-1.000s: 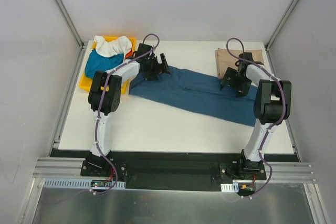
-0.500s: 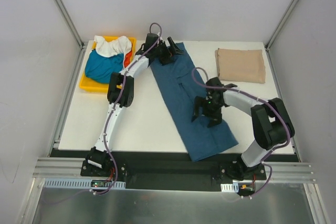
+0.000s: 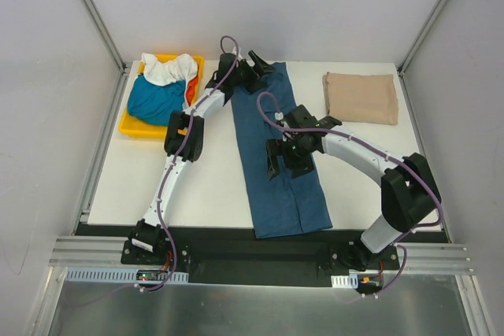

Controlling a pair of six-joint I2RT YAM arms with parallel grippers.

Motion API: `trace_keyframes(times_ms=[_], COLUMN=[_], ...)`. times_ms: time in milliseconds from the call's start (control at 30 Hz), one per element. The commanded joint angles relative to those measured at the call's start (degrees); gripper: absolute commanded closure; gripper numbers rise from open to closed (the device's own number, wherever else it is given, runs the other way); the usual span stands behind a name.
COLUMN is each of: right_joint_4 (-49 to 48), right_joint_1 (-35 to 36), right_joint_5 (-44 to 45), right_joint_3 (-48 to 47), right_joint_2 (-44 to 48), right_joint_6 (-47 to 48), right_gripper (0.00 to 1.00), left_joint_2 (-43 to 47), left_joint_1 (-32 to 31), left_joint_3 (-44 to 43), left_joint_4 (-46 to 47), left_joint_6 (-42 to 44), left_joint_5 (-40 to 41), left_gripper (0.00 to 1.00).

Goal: Fold and stack the t-shirts
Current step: Fold the tshirt

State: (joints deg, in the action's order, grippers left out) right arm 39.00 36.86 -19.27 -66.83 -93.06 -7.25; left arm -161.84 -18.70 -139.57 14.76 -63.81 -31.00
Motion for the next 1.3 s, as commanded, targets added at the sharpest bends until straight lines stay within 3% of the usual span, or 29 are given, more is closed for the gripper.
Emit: trace_keyframes(times_ms=[0, 167, 300, 433, 567, 767, 1067, 1267], right_joint_4=[3.8, 3.0, 2.9, 1.6, -0.9, -4.4, -11.8, -12.4], right_joint_1=[-0.6, -0.7, -0.9, -1.5, -1.8, -1.6, 1.1, 1.4], right_joint_5=[6.1, 9.2, 13.3, 12.7, 9.1, 4.3, -7.0, -6.1], right_joint_3=[-4.9, -9.8, -12.2, -9.2, -5.2, -3.6, -8.8, -14.9], right_joint_2=[2.4, -0.9, -5.0, -6.3, -8.1, -13.3, -22.1, -25.1], right_joint_6=[3.4, 6.2, 6.6, 5.9, 4.7, 2.4, -5.7, -8.9], right_gripper=[0.04, 0.04, 0.04, 0.04, 0.04, 0.04, 0.04, 0.04], left_joint_2=[4.1, 17.1, 35.7, 48.6, 60.4, 71.9, 86.8, 92.0], left_joint_1=[-0.5, -0.4, -0.4, -0.4, -0.3, 0.9, 3.6, 5.3], left_joint_3=[-0.7, 5.1, 20.9, 36.0, 53.9, 69.2, 81.8, 84.8], left_joint_4=[8.0, 3.5, -0.9, -4.6, -6.8, -12.6, -19.9, -24.9], left_joint_6=[-2.6, 7.0, 17.0, 24.4, 26.3, 27.4, 28.2, 28.7], left_joint_5=[-3.5, -5.7, -4.3, -1.7, 2.4, 10.5, 20.9, 21.8], left_gripper=[0.01, 0.01, 0.01, 0.01, 0.01, 0.01, 0.01, 0.01])
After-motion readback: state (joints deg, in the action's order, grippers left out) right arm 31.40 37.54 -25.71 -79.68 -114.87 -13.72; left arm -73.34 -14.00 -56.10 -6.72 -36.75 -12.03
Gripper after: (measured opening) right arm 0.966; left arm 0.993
